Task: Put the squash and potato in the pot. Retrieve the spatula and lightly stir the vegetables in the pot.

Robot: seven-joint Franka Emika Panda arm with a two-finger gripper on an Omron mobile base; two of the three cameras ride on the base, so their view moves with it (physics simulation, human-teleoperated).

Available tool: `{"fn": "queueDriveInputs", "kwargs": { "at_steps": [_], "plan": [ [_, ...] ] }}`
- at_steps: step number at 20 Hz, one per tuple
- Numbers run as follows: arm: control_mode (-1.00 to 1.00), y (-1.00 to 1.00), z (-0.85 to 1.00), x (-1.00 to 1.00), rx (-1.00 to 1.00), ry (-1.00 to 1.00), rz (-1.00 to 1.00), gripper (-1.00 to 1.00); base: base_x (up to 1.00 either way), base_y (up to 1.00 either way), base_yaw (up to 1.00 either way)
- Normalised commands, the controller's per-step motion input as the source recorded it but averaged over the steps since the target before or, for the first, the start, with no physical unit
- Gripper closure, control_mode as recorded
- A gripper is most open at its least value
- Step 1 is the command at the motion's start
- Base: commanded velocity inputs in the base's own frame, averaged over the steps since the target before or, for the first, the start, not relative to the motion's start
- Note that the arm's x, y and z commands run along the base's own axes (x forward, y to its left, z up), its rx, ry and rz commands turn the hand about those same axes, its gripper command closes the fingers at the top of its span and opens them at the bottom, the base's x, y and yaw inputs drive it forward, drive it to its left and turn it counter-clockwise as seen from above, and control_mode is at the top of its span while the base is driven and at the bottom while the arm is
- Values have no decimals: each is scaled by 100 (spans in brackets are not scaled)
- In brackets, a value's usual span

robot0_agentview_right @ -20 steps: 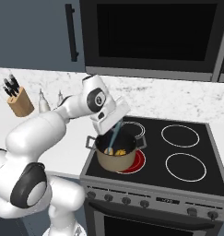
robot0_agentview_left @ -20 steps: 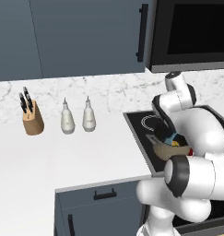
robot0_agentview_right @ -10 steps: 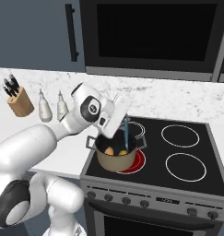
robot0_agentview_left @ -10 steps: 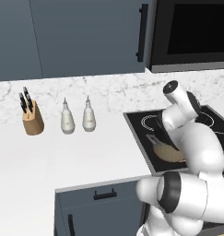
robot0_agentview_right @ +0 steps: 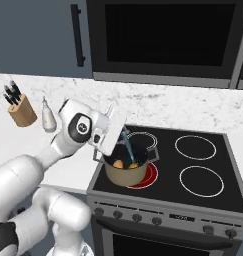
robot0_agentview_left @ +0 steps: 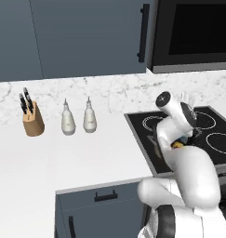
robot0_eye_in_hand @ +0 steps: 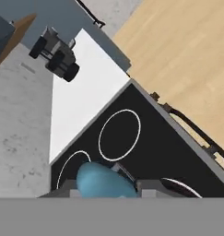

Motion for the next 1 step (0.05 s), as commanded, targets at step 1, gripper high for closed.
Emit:
{"fn": "queueDriveInputs", "kwargs": {
  "at_steps": [1],
  "plan": [
    [-100, 67, 0, 0, 5, -5, -9, 100, 0, 0, 0]
  ]
}}
